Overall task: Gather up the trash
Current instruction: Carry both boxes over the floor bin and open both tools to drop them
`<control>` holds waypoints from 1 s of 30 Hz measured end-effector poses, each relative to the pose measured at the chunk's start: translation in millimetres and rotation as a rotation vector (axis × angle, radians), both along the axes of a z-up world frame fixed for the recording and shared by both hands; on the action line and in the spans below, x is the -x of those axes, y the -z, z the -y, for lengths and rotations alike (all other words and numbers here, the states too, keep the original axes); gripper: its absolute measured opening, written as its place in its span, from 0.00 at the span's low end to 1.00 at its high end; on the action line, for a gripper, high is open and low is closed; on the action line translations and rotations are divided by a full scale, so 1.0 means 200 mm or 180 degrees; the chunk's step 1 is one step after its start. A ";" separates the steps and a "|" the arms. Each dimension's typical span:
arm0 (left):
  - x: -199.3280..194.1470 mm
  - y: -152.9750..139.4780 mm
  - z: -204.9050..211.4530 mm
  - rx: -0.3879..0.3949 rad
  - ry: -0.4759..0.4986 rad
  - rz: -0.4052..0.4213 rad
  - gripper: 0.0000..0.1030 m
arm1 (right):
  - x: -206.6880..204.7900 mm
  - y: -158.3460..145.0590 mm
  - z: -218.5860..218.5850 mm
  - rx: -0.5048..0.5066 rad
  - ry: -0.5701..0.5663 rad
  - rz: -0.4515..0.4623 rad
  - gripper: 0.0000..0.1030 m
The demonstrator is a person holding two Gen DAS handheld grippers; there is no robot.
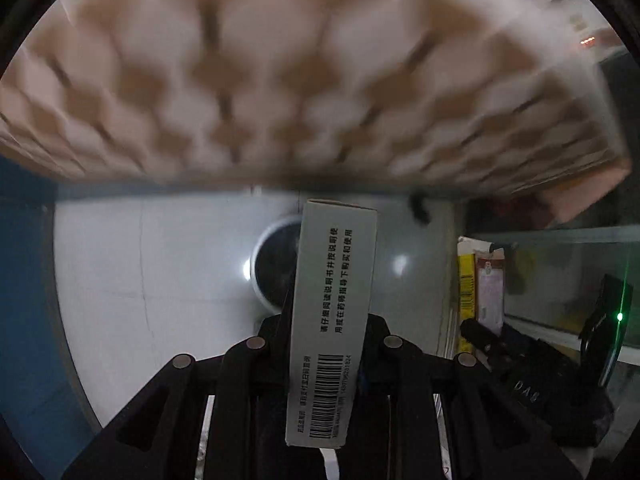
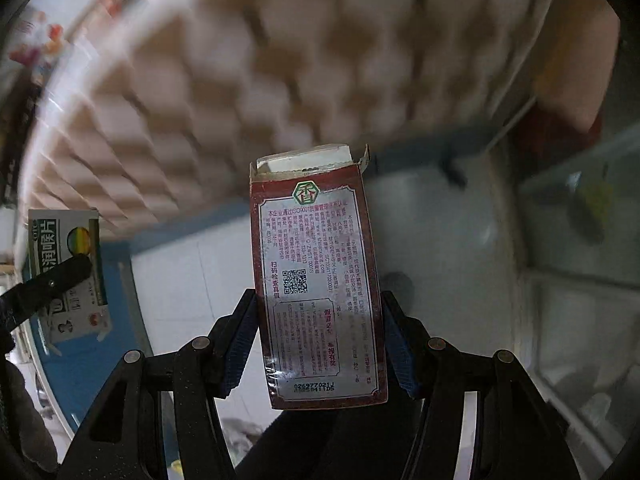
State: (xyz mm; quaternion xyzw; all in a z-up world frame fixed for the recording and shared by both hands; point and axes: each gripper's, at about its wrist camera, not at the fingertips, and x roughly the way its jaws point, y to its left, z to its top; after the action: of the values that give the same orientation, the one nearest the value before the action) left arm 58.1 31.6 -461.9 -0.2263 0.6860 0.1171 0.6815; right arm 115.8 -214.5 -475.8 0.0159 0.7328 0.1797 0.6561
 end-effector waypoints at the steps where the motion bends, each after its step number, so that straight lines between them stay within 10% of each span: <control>1: 0.01 0.16 -0.01 0.0032 -0.0053 -0.0089 0.19 | 0.03 0.12 -0.01 0.0002 -0.0020 -0.0071 0.60; 8: 0.00 1.21 -0.04 0.0373 -0.0200 -0.0489 0.19 | 0.16 1.11 -0.15 0.0010 -0.0125 -0.0485 0.60; 14: 0.01 1.65 0.01 0.0347 -0.0029 -0.0724 0.23 | 0.21 1.58 -0.26 0.0089 -0.0392 -0.0578 0.60; 20: 0.07 1.67 -0.01 -0.0043 0.0043 -0.0668 0.88 | 0.25 1.75 -0.34 0.0210 -0.0587 -0.0660 0.75; 22: 0.11 1.62 -0.06 -0.0120 0.0036 -0.0649 0.96 | 0.26 1.74 -0.35 0.0241 -0.0607 -0.0634 0.95; 30: 0.23 1.34 -0.13 -0.0581 0.0028 -0.0672 0.98 | 0.25 1.52 -0.34 0.0413 -0.0604 -0.0422 1.00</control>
State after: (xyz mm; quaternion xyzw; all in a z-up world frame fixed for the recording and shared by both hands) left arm 11.6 56.7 -730.7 -0.1468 0.7415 0.1991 0.6237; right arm 65.5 -147.2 -779.3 -0.0841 0.7829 0.1918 0.5858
